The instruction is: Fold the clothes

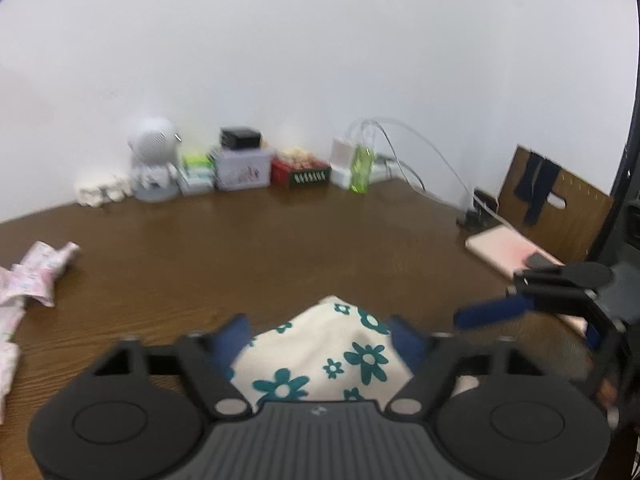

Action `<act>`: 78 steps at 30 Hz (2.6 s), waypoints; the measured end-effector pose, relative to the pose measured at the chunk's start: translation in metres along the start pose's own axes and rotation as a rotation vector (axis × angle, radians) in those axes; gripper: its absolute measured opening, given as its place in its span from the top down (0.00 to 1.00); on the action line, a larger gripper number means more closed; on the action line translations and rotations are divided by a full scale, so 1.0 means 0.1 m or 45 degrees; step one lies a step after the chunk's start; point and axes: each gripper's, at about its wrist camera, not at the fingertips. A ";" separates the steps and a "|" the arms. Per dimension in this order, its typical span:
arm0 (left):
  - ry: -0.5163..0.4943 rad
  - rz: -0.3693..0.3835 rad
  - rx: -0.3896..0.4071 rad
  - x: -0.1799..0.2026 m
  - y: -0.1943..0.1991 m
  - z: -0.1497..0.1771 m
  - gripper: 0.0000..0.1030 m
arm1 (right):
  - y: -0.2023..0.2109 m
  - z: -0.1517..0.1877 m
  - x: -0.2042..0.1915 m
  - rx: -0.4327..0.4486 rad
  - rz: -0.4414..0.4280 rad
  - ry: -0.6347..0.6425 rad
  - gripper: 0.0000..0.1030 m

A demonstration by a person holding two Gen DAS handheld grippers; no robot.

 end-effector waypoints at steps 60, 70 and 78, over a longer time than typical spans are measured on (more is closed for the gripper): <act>0.832 0.310 -0.097 -0.64 -0.22 0.50 0.59 | -0.61 0.30 1.01 -0.023 -0.373 -0.783 0.57; 0.853 0.299 0.001 -0.69 -0.15 0.43 0.59 | -0.65 0.12 0.95 0.044 -0.361 -0.769 0.58; 0.807 0.263 0.111 -0.87 -0.29 -0.07 0.59 | -0.78 -0.29 1.03 0.151 -0.336 -0.736 0.58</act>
Point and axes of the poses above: each gripper's, at about its wrist camera, not at the fingertips, and y roughly against the way its jaws point, x to its right, z to its underside, and after that the axes turned 4 degrees about -z, right-handed
